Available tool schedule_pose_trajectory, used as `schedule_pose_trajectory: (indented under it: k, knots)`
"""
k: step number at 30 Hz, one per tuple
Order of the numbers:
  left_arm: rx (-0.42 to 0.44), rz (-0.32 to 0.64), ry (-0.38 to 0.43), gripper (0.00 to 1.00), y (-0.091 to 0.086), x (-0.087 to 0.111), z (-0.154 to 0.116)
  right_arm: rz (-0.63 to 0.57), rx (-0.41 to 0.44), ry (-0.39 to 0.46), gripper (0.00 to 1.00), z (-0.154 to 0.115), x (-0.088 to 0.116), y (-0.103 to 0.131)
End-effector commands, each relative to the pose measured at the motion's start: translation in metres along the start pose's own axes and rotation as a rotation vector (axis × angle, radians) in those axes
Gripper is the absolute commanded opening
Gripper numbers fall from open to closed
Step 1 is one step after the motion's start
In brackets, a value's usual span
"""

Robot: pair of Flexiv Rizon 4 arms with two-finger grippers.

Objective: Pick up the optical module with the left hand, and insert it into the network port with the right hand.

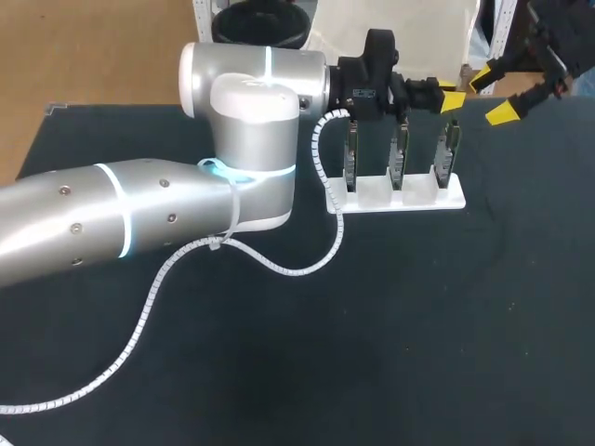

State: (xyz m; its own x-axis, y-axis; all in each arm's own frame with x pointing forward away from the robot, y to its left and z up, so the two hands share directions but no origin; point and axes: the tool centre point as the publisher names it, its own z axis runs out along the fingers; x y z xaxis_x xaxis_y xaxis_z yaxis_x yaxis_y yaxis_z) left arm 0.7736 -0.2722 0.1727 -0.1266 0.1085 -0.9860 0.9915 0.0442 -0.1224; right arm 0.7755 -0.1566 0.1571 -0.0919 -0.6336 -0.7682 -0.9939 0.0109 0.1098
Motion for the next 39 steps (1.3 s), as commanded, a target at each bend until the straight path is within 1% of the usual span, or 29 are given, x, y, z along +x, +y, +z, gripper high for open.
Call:
schedule_pose_trajectory:
  k: [1,8,11,16,21,25,30,39]
  knots:
    - [0.001,0.001,-0.003,0.0,0.001,0.001,0.001,-0.013,0.018,0.016,1.0,-0.007,-0.003,0.0]
    - [0.001,0.001,-0.003,0.0,0.001,0.001,0.001,-0.055,0.036,0.022,1.0,-0.021,-0.015,-0.014]
    - [0.001,0.001,-0.003,0.0,0.001,0.001,0.001,-0.064,0.035,0.001,1.0,-0.024,-0.022,-0.016]
    - [0.001,0.001,-0.003,0.0,0.001,0.001,0.001,-0.052,-0.006,-0.062,1.0,-0.025,-0.032,-0.018]
    - [0.001,0.001,-0.003,0.0,0.001,0.001,0.001,-0.057,-0.028,-0.072,1.0,-0.02,-0.037,-0.015]
    - [0.001,0.001,-0.003,0.0,0.001,0.001,0.001,-0.061,-0.053,-0.096,1.0,-0.017,-0.043,-0.013]
    - [0.001,0.001,-0.003,0.0,0.001,0.001,0.001,-0.069,-0.065,-0.098,1.0,-0.012,-0.049,-0.014]
    - [0.001,0.001,-0.003,0.0,0.001,0.001,0.001,-0.078,-0.08,-0.098,1.0,-0.004,-0.054,-0.007]
